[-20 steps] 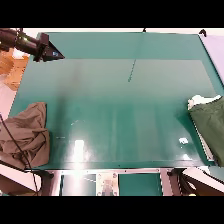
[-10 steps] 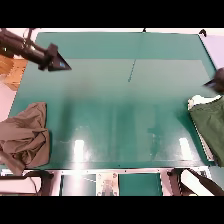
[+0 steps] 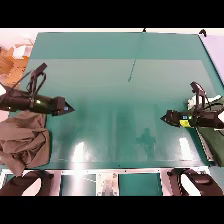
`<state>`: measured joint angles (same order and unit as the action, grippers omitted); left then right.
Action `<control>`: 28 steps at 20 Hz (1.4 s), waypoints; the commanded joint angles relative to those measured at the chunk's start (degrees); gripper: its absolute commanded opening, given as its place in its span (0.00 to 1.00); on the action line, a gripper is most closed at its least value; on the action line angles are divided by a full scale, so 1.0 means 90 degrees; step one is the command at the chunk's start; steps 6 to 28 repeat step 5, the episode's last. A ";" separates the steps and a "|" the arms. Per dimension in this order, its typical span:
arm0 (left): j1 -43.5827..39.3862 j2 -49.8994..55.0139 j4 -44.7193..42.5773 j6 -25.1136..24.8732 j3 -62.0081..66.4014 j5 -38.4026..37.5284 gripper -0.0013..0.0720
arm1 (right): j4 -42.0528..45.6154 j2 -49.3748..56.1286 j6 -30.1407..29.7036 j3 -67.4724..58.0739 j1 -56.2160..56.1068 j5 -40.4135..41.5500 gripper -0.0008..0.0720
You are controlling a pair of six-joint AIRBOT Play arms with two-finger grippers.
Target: Fold the shirts.
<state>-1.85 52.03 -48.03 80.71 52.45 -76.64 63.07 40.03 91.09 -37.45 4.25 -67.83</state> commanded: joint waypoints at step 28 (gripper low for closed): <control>-0.0019 -0.0304 -0.0015 0.0007 -0.0410 0.0119 0.05 | -0.0080 -0.0141 -0.0010 0.0216 -0.0170 0.0039 0.04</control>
